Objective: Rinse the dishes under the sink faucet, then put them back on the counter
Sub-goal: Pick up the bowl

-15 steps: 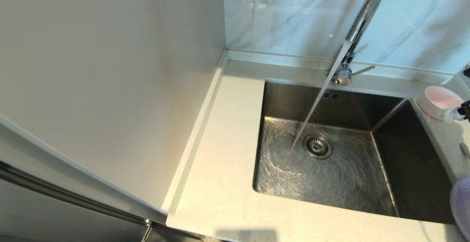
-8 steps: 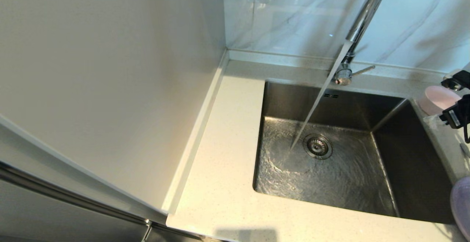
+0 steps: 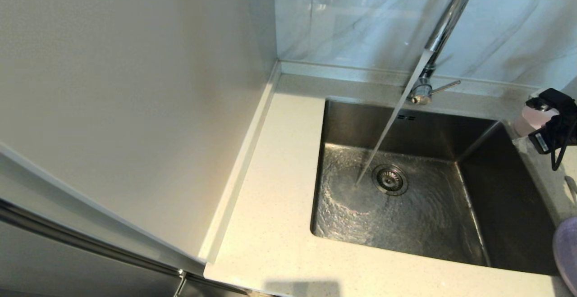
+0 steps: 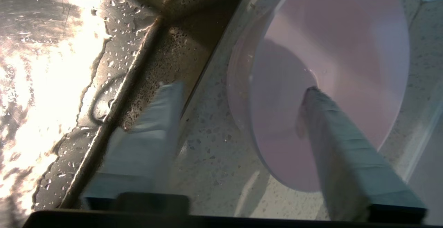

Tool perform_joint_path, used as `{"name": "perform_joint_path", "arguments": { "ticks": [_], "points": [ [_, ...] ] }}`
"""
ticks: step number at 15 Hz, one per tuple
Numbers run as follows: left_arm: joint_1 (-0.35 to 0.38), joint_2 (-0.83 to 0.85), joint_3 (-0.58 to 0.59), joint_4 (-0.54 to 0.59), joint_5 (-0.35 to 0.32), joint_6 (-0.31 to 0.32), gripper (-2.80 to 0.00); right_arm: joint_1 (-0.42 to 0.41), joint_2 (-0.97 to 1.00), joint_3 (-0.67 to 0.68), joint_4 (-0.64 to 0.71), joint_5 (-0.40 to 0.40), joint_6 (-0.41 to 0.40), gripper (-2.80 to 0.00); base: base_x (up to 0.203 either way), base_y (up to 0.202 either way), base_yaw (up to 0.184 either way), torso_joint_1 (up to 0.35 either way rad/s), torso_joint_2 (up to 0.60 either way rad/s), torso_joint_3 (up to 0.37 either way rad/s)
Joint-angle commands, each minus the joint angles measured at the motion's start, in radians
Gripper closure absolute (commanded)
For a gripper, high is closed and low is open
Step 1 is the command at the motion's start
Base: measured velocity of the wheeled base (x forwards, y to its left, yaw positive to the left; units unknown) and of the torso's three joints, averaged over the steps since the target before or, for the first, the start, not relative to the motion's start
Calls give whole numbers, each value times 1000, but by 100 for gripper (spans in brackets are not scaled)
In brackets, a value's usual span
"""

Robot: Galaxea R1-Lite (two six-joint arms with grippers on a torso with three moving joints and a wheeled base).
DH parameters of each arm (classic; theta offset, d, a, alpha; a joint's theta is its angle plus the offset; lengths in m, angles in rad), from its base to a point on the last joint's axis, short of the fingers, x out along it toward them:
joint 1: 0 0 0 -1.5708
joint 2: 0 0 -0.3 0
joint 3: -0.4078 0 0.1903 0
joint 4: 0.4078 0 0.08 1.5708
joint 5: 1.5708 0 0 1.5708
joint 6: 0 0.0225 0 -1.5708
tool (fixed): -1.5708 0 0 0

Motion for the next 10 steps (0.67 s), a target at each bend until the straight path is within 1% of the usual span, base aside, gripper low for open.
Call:
{"name": "perform_joint_path", "arguments": {
  "ticks": [1, 5, 10],
  "points": [
    [0, 0, 0, 0, 1, 0, 0, -1, 14, -5, 1, 1, -3, 0, 0, 0, 0, 0, 0, 0],
    [0, 0, 0, 0, 1, 0, 0, -1, 11, -4, -24, 2, 5, 0, 0, 0, 0, 0, 0, 0],
    [0, 0, 0, 0, 1, 0, 0, 0, -4, 15, -31, 31, 11, 0, 0, 0, 0, 0, 0, 0]
  ]
}}
